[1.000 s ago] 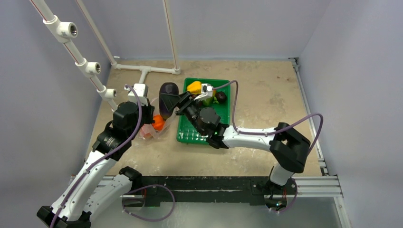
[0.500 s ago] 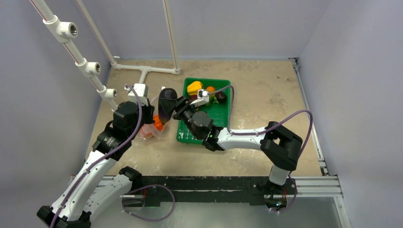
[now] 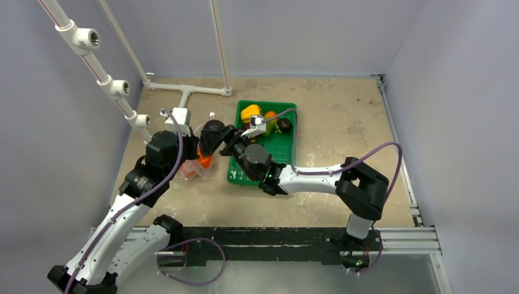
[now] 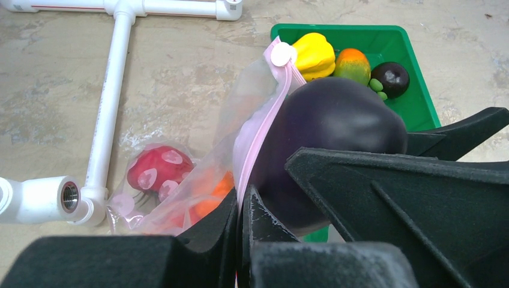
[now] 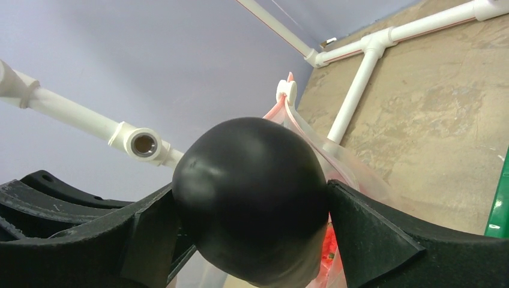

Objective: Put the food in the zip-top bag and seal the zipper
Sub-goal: Place the fake vegetable in the zipper food storage bag.

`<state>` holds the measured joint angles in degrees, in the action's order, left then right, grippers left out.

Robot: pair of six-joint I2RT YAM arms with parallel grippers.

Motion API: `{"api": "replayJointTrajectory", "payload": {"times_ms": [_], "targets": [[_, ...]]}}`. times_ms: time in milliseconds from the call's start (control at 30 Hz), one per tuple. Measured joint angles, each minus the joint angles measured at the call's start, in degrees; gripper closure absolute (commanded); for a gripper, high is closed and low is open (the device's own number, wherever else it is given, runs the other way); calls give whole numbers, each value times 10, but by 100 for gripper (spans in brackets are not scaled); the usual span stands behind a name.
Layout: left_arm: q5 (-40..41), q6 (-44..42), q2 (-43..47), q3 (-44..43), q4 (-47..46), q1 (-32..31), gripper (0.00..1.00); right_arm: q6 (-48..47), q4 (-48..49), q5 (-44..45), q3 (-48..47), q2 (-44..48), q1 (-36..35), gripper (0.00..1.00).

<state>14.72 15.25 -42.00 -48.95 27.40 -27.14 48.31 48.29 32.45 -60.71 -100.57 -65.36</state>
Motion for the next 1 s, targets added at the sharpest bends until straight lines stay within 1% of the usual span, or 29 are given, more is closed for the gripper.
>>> {"api": "replayJointTrajectory", "payload": {"times_ms": [267,533,767,1000], "targets": [[0,0,-1,0,0,0,100,-25,-31,3,-2,9,-3,9],[0,0,-2,0,0,0,100,-55,-75,11,-7,54,-3,8],[0,0,-2,0,0,0,100,-85,-92,10,-11,86,-3,11],[0,0,-2,0,0,0,100,-99,-145,-7,-11,110,-3,16]]}}
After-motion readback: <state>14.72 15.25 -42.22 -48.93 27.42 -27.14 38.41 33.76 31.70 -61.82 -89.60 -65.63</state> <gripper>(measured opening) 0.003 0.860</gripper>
